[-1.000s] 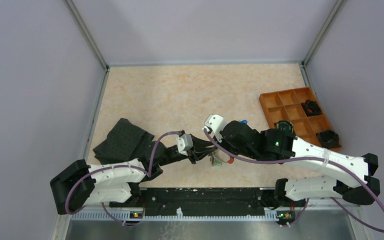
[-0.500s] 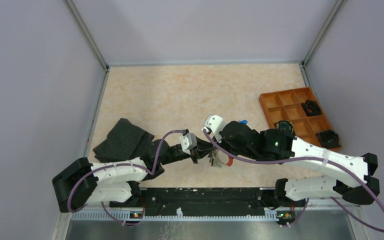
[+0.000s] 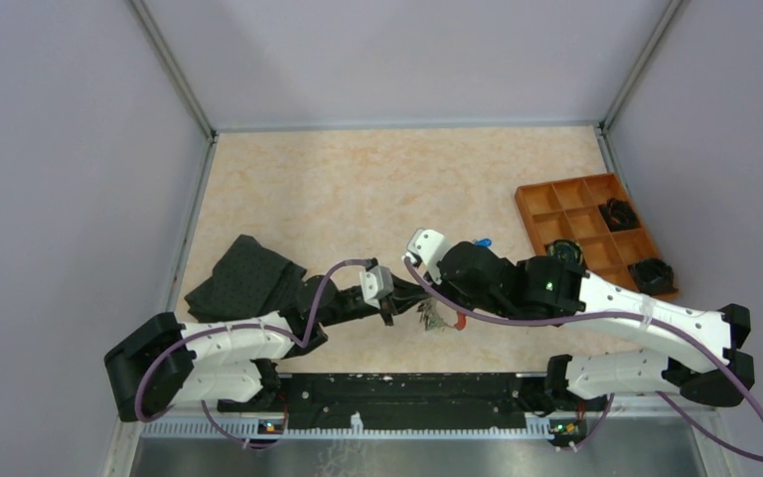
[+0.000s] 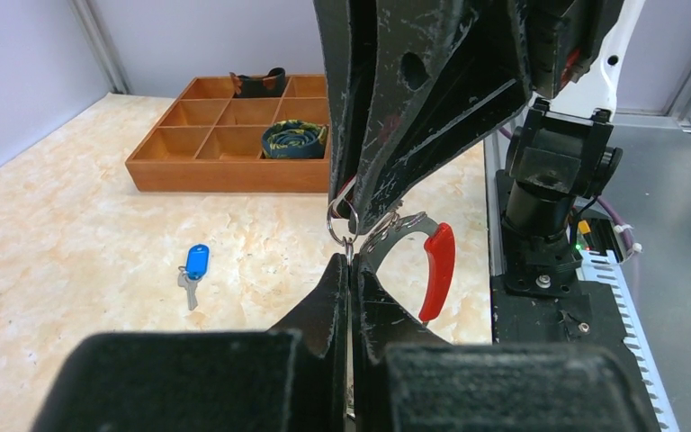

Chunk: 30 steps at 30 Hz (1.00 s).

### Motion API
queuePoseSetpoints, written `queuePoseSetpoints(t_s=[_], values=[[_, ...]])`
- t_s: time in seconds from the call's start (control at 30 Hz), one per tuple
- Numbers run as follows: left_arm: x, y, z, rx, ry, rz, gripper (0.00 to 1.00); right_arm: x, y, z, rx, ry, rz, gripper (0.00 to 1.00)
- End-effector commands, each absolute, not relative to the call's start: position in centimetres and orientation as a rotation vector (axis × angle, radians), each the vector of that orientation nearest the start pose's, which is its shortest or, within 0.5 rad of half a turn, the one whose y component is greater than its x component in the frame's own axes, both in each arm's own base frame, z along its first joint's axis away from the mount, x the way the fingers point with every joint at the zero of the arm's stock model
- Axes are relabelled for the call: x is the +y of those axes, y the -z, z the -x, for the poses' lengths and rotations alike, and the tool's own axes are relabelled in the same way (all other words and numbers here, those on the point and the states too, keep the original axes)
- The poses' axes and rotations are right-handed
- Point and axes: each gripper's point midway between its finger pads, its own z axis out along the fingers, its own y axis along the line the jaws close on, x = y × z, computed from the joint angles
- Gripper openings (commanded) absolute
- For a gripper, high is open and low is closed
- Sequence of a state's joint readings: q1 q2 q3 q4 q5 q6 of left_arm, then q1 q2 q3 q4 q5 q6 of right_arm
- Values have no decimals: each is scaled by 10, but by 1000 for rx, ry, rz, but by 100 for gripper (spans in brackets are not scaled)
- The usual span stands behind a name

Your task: Remove the keys from the keyring

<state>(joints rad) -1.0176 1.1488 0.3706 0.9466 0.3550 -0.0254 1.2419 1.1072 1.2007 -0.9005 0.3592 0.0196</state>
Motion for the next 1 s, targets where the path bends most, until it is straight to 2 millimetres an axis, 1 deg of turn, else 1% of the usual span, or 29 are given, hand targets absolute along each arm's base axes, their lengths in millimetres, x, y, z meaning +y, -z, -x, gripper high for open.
queuePoseSetpoints(t_s=[0.0,0.43,0.63,0.97], values=[[-345,-242,-136,1054,1109,-979,0,235,-253,-152,1950,-197,1112,0],[-337,-251,-127,989,1127,-966,0,228,-236,-148,1980,-182,1135,0],[-335,-255,-122,954,1139,-965,0,229,-227,-145,1992,-183,1168,0],[-332,-259,-124,944,1136,-939,0,233,-218,-141,1998,-214,1195,0]])
